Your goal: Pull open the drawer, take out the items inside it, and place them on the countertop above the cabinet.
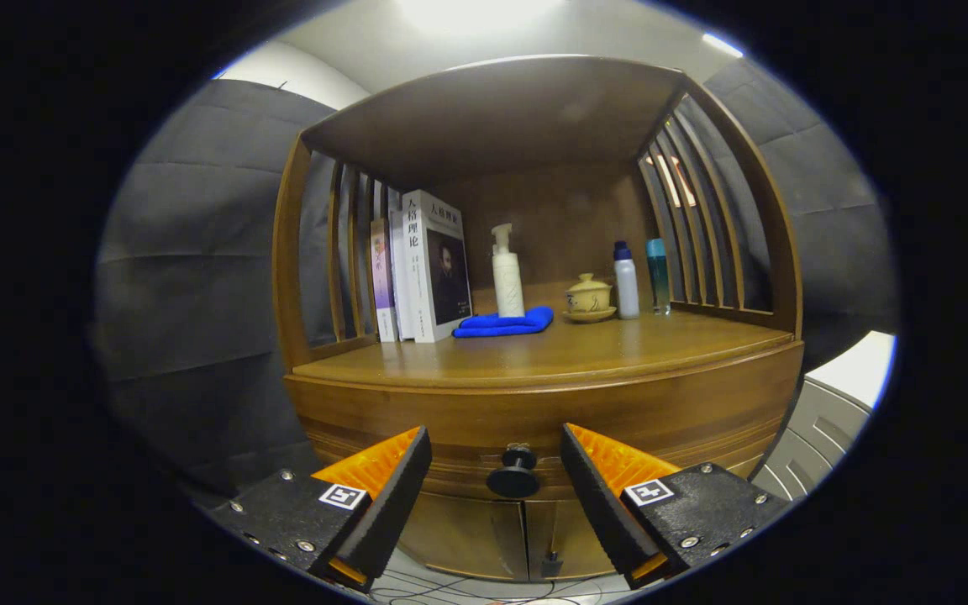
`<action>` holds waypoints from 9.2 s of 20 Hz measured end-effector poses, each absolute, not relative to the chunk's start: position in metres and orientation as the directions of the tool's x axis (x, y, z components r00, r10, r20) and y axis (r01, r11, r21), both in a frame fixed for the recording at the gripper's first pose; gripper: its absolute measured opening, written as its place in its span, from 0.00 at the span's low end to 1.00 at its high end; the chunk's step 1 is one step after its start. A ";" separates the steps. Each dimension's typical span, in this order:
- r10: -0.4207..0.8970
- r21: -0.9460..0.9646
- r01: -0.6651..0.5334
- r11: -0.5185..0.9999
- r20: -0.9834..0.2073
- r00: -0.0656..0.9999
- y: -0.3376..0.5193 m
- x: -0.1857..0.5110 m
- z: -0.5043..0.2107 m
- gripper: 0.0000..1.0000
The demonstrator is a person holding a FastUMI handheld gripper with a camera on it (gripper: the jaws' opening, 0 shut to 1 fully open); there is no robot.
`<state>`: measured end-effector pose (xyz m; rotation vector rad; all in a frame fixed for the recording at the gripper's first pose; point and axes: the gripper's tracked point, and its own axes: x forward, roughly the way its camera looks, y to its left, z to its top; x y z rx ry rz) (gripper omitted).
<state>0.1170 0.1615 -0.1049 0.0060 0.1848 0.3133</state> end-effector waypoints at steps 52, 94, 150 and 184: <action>0.232 0.051 -0.228 0.972 -0.297 0.926 0.141 -0.015 -0.157 0.33; 0.299 0.044 -0.296 0.954 -0.162 0.940 0.115 0.001 -0.017 0.93; 0.228 0.012 -0.436 0.900 -0.865 0.447 0.115 0.080 -0.154 0.44; 0.167 -0.026 -0.208 0.978 -0.502 0.849 0.142 0.244 -0.019 0.93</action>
